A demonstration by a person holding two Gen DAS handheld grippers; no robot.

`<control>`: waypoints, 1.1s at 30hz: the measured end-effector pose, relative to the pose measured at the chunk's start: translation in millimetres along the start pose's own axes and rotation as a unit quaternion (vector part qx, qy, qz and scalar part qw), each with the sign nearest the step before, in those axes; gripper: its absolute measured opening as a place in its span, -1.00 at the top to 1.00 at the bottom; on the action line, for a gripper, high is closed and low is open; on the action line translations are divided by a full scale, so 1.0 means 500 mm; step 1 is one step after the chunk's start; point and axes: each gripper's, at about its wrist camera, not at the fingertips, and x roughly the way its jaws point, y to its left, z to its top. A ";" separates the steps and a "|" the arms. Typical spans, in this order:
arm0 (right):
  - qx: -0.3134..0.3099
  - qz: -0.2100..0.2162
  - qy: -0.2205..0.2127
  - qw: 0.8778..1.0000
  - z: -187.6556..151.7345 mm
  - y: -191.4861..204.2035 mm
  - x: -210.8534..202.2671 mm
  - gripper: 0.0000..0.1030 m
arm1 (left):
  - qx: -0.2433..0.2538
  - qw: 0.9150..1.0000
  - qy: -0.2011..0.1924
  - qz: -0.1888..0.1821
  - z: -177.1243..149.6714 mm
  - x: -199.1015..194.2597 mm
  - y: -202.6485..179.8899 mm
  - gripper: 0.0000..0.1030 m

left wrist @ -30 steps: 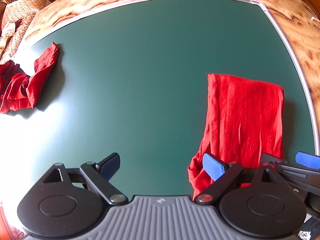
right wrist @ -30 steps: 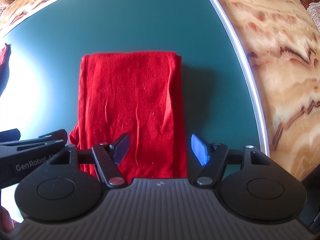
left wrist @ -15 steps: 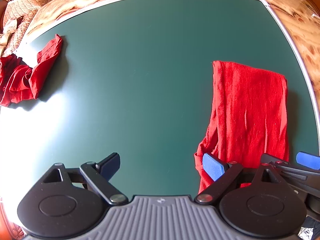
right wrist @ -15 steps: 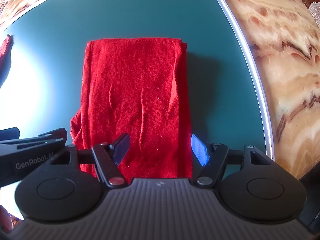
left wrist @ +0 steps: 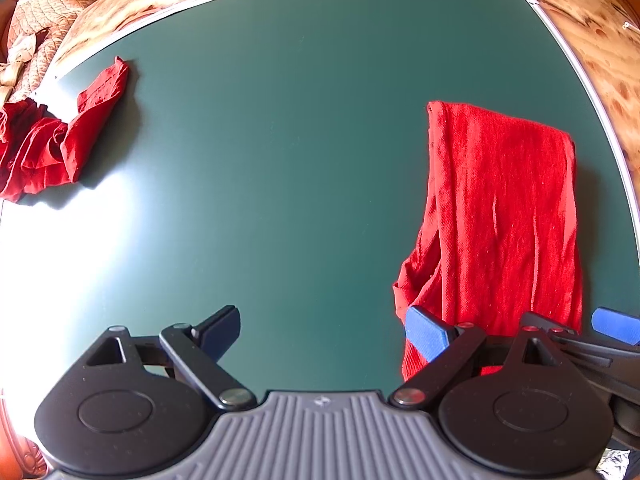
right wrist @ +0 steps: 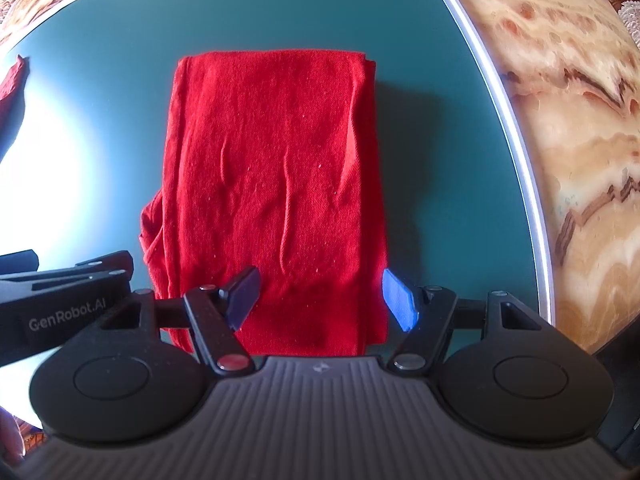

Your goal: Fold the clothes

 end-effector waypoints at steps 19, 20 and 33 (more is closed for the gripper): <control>0.002 0.002 0.001 1.000 -0.039 0.007 -0.003 -0.47 | -0.003 1.000 0.005 0.000 -0.038 -0.004 -0.006 -0.81; 0.002 0.002 0.002 1.000 -0.040 0.004 -0.002 -0.47 | -0.003 1.000 0.006 0.000 -0.040 -0.003 -0.005 -0.81; -0.001 0.004 0.001 1.000 -0.060 -0.004 0.002 -0.47 | -0.002 1.000 0.007 0.003 -0.064 -0.006 -0.005 -0.81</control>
